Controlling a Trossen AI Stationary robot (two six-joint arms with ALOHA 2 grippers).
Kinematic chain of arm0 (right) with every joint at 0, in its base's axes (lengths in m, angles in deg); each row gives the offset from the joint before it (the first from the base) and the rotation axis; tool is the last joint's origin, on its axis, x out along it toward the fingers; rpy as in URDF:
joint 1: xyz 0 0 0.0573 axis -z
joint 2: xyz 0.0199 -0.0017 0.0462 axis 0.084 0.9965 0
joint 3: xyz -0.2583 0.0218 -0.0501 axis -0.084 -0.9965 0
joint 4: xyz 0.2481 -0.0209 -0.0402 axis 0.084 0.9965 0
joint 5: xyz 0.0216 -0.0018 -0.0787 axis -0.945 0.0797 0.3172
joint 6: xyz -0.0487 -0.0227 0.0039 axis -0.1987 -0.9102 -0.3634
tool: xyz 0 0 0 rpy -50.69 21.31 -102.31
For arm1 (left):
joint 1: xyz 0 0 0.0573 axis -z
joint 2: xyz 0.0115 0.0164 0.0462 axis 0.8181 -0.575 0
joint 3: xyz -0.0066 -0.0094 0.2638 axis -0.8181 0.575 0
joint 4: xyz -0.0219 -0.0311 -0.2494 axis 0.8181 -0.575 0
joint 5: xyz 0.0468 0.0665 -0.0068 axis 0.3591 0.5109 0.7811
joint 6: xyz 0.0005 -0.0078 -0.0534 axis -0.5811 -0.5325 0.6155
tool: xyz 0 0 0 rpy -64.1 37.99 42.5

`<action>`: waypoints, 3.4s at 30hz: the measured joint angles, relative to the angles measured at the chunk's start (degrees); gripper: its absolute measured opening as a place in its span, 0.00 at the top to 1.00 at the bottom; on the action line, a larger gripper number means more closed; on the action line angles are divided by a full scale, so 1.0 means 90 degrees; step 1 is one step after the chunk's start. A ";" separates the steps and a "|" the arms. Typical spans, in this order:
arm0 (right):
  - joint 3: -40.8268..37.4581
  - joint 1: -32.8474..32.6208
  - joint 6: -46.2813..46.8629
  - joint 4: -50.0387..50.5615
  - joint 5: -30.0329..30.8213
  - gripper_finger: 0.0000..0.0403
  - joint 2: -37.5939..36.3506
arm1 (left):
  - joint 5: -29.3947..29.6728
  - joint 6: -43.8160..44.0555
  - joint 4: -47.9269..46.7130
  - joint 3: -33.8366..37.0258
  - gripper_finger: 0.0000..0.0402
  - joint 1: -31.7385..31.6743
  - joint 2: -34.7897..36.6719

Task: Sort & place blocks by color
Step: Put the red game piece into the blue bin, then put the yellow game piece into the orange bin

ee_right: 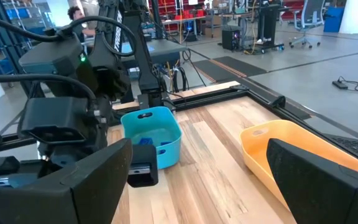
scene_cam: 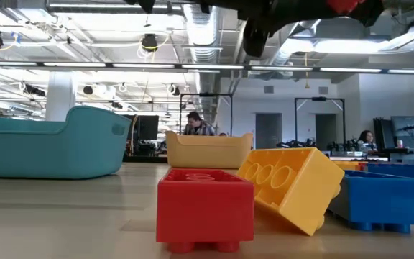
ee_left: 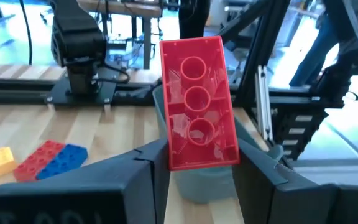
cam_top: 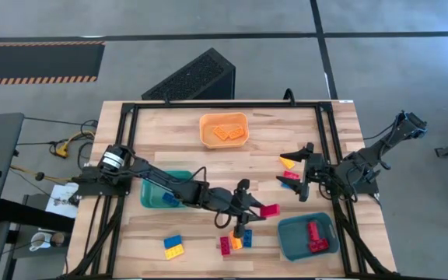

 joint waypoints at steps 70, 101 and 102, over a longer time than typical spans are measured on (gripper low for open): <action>0.0002 0.0321 0.0170 0.0044 -0.0168 0.02 0.0002 | -0.1333 -0.0239 -0.1810 -0.3636 0.35 0.0049 -0.2293; 0.0002 0.0321 0.0177 0.0189 -0.0175 0.02 0.0001 | 0.0842 -0.0202 -0.1384 0.1453 0.23 -0.0251 0.2212; 0.0002 0.0321 0.0177 0.0179 -0.0175 0.02 0.0000 | 0.0839 -0.0082 -0.0861 0.1880 0.23 -0.0276 0.2420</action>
